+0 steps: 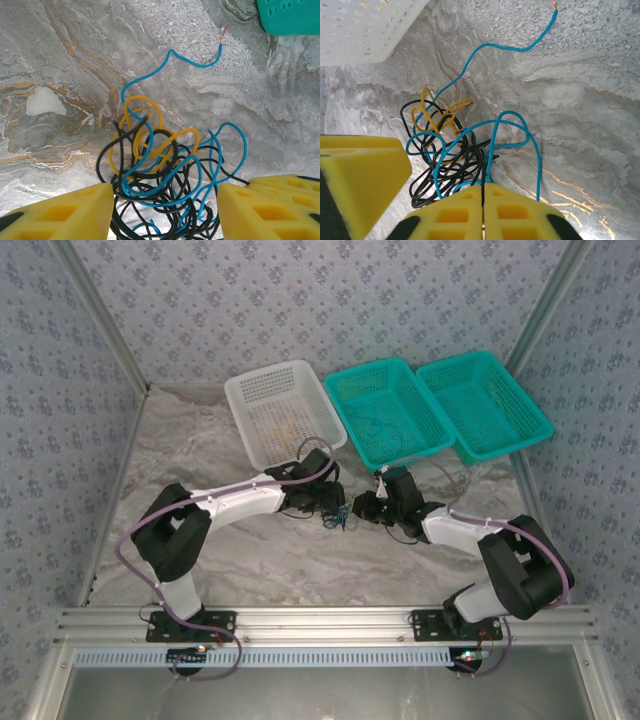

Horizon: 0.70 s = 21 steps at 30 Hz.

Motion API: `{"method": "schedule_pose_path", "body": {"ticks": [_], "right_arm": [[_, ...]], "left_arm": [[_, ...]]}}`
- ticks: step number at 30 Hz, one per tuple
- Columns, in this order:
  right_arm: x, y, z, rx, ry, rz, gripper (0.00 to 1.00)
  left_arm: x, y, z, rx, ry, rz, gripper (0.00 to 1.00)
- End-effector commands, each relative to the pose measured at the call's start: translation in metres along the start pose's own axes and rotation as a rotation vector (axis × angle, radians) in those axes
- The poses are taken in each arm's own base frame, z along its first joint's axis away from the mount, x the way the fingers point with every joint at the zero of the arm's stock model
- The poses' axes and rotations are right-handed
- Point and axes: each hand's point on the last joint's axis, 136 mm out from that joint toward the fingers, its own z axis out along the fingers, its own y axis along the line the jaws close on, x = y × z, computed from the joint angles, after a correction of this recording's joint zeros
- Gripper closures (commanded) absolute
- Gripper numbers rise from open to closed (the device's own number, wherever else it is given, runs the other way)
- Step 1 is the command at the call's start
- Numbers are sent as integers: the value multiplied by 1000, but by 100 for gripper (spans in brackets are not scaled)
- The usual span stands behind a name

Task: Untangle the cables

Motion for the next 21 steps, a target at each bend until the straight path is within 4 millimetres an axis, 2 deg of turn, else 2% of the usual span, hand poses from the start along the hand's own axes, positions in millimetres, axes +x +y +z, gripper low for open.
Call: {"method": "schedule_pose_path", "body": {"ticks": [1, 4, 8, 16, 21], "right_arm": [[-5, 9, 0, -22, -20, -41, 97], [-6, 10, -2, -29, -32, -67, 100], [-9, 14, -6, -49, -53, -70, 100], [-15, 20, -15, -71, -92, -81, 100], [-20, 22, -23, -73, -119, -93, 100]], "left_arm": [[3, -10, 2, 8, 39, 43, 43], [10, -8, 8, -33, 91, 68, 45], [19, -4, 21, -70, 166, 76, 53], [25, -4, 37, -87, 229, 78, 65], [26, -5, 39, -90, 240, 84, 73]]}}
